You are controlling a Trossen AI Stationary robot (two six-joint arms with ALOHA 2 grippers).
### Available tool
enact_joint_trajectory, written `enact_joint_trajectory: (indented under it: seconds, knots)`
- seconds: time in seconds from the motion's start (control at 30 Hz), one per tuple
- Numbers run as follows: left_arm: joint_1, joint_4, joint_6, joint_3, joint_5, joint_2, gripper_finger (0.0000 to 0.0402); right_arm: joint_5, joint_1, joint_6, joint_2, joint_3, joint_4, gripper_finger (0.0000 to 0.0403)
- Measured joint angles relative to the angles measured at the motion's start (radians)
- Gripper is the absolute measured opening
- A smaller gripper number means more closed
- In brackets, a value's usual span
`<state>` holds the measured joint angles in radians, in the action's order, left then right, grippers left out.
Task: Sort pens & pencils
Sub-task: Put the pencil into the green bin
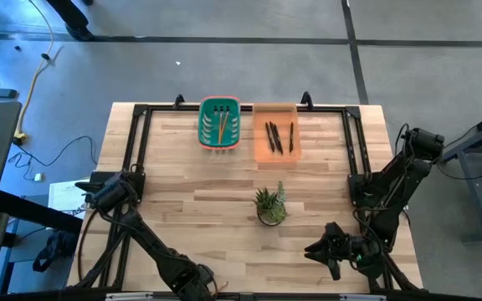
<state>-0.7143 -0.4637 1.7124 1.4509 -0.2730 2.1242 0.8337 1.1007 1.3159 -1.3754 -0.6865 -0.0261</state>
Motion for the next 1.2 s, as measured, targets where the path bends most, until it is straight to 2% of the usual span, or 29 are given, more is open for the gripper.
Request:
enact_joint_trajectory:
  seconds: [1.2]
  knots:
    - [0.001, 0.064, -0.023, -0.001, 0.004, 0.038, 0.0122, -0.016, 0.004, 0.010, 0.000, 0.000, 0.000, 0.0096]
